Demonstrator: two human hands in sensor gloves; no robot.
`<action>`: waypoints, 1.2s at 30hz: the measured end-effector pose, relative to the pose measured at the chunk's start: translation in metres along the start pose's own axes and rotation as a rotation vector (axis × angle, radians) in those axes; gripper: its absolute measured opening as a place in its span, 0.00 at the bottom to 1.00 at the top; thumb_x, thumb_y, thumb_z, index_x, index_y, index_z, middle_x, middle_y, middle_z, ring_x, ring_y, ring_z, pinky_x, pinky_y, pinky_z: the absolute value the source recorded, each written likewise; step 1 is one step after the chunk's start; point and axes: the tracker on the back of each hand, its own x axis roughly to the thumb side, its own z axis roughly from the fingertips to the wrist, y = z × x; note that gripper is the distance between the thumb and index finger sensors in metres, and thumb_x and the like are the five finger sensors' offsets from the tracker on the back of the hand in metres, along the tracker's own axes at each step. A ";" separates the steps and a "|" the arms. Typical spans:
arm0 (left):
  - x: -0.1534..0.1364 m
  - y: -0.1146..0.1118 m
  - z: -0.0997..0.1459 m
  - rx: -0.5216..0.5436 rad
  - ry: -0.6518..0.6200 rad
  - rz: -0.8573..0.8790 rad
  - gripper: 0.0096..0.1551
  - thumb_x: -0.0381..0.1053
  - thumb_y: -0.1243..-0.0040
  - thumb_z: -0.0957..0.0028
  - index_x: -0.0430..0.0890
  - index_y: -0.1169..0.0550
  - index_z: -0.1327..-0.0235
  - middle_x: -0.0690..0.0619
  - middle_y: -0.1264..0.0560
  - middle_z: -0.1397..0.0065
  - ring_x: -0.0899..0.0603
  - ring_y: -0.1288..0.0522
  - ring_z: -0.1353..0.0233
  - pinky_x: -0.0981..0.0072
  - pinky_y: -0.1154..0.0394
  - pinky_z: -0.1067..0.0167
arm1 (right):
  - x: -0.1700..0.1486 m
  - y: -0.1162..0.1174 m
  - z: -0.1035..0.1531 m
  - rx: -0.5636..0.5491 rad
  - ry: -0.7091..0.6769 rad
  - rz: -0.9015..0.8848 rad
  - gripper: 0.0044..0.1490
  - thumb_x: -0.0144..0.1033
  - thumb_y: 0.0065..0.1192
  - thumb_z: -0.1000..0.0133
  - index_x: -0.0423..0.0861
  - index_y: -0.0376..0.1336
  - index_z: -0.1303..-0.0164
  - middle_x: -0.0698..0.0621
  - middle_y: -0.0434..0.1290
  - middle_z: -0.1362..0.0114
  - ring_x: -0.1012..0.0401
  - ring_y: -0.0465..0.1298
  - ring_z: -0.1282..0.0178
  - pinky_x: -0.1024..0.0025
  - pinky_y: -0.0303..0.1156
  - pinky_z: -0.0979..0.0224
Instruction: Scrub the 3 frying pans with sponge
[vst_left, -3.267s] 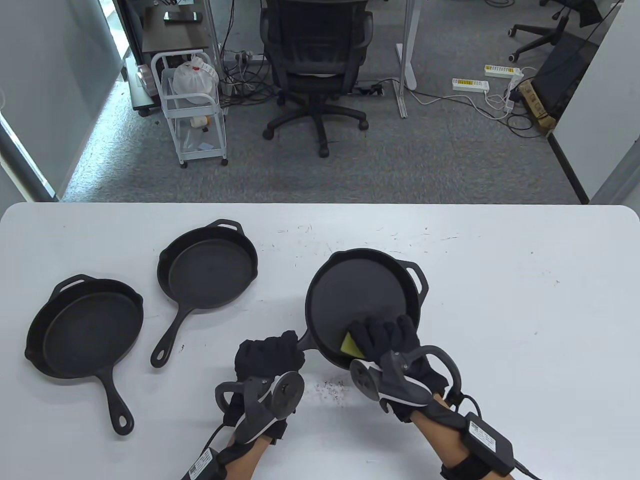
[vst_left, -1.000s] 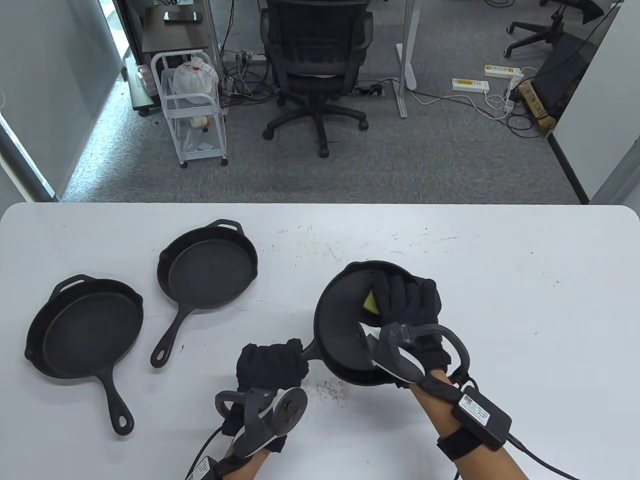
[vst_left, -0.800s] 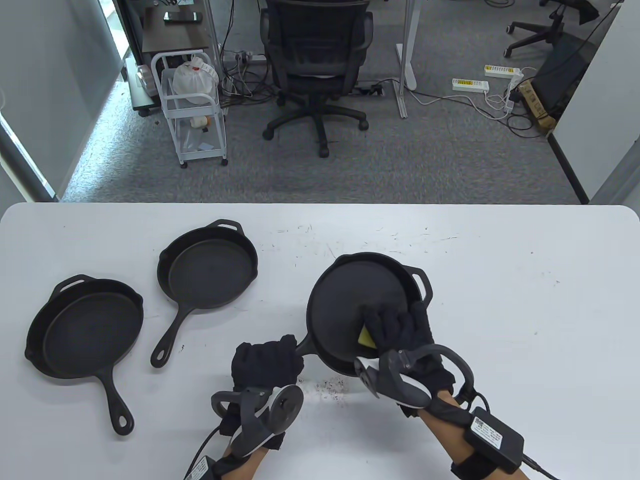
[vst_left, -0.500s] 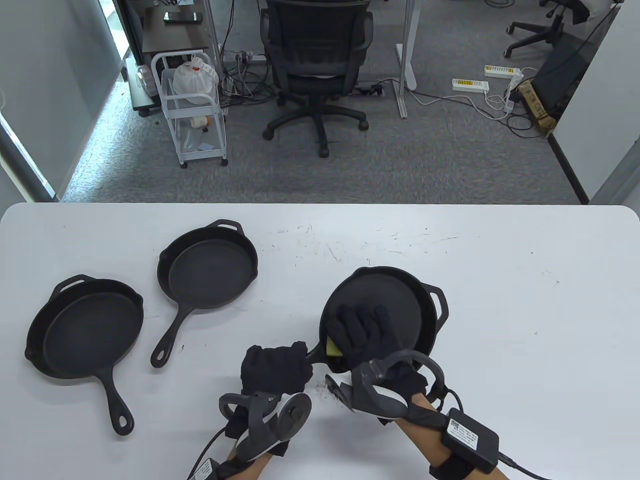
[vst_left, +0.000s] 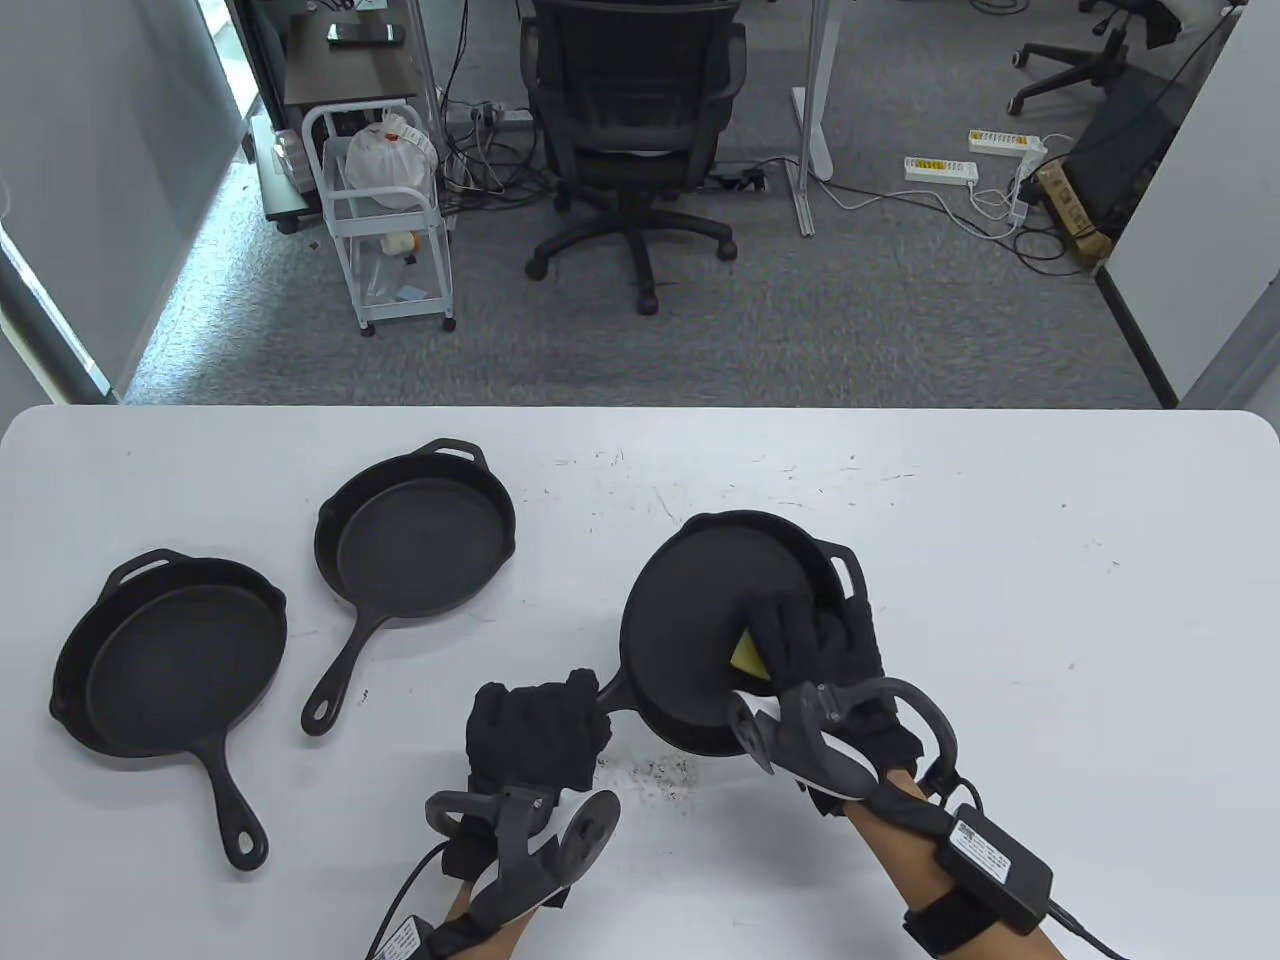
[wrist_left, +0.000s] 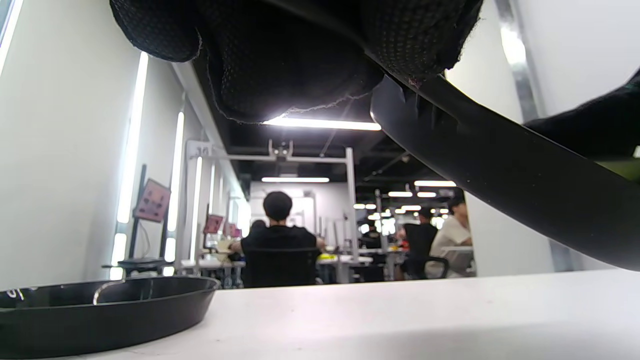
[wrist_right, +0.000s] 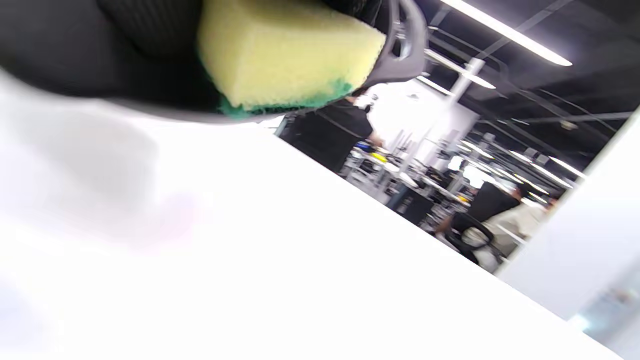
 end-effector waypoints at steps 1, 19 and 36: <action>-0.001 0.000 0.000 0.000 0.008 0.006 0.32 0.56 0.40 0.48 0.49 0.22 0.29 0.51 0.17 0.38 0.42 0.18 0.38 0.32 0.32 0.28 | 0.004 0.001 0.002 -0.001 -0.032 0.005 0.54 0.56 0.65 0.52 0.52 0.44 0.21 0.50 0.62 0.17 0.52 0.73 0.25 0.41 0.53 0.18; -0.032 -0.022 -0.011 -0.185 0.219 -0.001 0.36 0.51 0.33 0.49 0.50 0.27 0.24 0.51 0.19 0.36 0.44 0.17 0.41 0.36 0.26 0.32 | -0.016 -0.025 0.044 -0.262 0.046 -0.107 0.52 0.56 0.63 0.50 0.51 0.45 0.21 0.50 0.62 0.18 0.52 0.73 0.26 0.41 0.54 0.18; -0.058 -0.039 -0.011 -0.351 0.268 0.795 0.34 0.53 0.43 0.45 0.50 0.25 0.21 0.51 0.11 0.42 0.47 0.09 0.53 0.44 0.17 0.40 | -0.007 -0.006 0.062 -0.327 0.002 -0.117 0.51 0.57 0.63 0.51 0.52 0.46 0.21 0.50 0.63 0.18 0.53 0.74 0.25 0.42 0.55 0.18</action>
